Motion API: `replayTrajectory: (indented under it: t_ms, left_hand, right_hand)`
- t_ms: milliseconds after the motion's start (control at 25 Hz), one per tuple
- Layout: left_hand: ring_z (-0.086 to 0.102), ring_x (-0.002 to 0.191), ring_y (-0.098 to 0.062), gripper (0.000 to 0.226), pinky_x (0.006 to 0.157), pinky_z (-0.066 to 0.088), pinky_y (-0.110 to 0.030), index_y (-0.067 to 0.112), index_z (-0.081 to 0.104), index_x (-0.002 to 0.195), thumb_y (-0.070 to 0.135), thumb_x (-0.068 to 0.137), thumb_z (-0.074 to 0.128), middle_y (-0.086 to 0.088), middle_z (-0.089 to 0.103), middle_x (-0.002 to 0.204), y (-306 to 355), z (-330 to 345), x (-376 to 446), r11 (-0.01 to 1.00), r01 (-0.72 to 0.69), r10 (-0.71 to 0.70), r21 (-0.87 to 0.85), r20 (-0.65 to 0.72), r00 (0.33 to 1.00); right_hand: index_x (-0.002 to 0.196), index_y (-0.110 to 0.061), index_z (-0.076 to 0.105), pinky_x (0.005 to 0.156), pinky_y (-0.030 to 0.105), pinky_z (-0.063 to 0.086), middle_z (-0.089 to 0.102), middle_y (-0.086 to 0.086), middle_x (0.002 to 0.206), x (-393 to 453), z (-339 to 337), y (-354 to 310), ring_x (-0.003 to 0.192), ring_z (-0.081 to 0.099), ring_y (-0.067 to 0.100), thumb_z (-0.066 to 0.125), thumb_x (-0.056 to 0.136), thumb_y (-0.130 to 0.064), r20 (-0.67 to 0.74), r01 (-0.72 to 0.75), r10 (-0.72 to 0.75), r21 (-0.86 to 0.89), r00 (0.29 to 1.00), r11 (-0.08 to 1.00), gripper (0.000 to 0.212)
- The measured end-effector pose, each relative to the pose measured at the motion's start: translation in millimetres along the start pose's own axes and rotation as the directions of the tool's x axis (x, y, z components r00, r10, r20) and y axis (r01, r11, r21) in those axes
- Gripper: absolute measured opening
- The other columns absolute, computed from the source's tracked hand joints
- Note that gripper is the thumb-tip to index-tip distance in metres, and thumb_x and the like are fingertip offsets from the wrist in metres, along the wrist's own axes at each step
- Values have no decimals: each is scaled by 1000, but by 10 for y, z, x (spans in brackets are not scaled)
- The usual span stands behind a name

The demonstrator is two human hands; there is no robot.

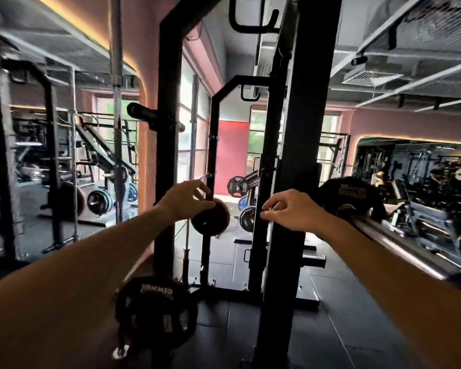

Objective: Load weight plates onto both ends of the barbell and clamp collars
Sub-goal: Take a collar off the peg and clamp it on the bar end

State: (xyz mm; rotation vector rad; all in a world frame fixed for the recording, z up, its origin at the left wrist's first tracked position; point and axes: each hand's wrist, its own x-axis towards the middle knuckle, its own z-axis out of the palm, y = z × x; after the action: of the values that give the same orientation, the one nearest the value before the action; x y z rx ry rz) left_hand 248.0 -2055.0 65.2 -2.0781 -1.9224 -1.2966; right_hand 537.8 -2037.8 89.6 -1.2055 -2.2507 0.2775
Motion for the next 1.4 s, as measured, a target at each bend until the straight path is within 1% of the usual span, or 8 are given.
replayTrajectory:
  t_ms: [200,400,520,680,960,1200,1320,1400]
  left_hand:
    - [63,74,-6,25,62,43,-16,34,65,90,35,74,84,17,65,76,-1017,-601,76,998,47,-46,37,-31,998]
    - [68,84,-17,31,78,50,-29,24,69,104,34,78,83,5,69,87,-2036,-1231,402,997,58,-56,58,-28,998]
    - [67,85,-19,33,79,53,-32,21,69,108,32,79,82,3,70,90,-2344,-1483,676,999,34,-33,24,-41,999]
    - [67,81,-14,37,75,51,-27,27,66,110,37,78,82,7,69,90,-2665,-1609,1100,998,-47,49,38,-62,997]
    - [70,71,-15,69,66,54,-26,42,45,131,39,75,84,18,61,91,-2935,-1508,1886,991,-131,128,-34,-79,989]
    - [68,69,-14,91,67,52,-24,43,33,144,35,72,88,4,62,108,-2905,-1455,2757,978,-187,172,-94,-146,974]
    - [69,91,-22,98,72,51,-27,36,28,149,26,73,89,4,55,122,-2788,-1443,3112,970,-167,144,-175,-139,980]
    - [63,111,-24,98,76,49,-31,27,29,152,15,75,88,0,52,134,-2726,-1406,3248,959,-179,157,-222,-111,981]
  right_hand:
    - [88,-34,75,63,13,39,69,-11,81,749,820,-675,78,63,5,79,81,-40,22,58,-57,-17,998,998,10]
    - [80,-40,70,61,12,42,69,-15,78,1557,1561,-1442,74,65,3,80,80,-37,-22,91,-90,58,996,994,10]
    - [93,-36,73,61,13,41,68,-15,82,1917,1732,-1714,73,62,-3,81,81,-38,-56,88,-83,101,995,991,15]
    - [114,-24,72,70,24,49,73,-3,87,2388,1808,-1911,78,69,13,82,82,-32,-110,92,-80,111,991,990,35]
    - [146,-34,43,65,27,53,71,-1,93,3214,1835,-1881,85,71,18,81,83,-29,-171,99,-61,222,983,970,74]
    - [151,-38,30,70,22,48,60,-9,98,4036,1657,-1747,99,64,20,85,79,-28,-272,142,-57,302,961,943,92]
    - [155,-35,25,93,41,55,57,-2,121,4355,1589,-1730,115,57,22,89,74,-29,-300,179,-85,303,950,936,103]
    - [156,-31,26,94,47,55,52,-5,134,4500,1600,-1775,125,53,21,89,73,-24,-287,203,-107,330,952,922,104]
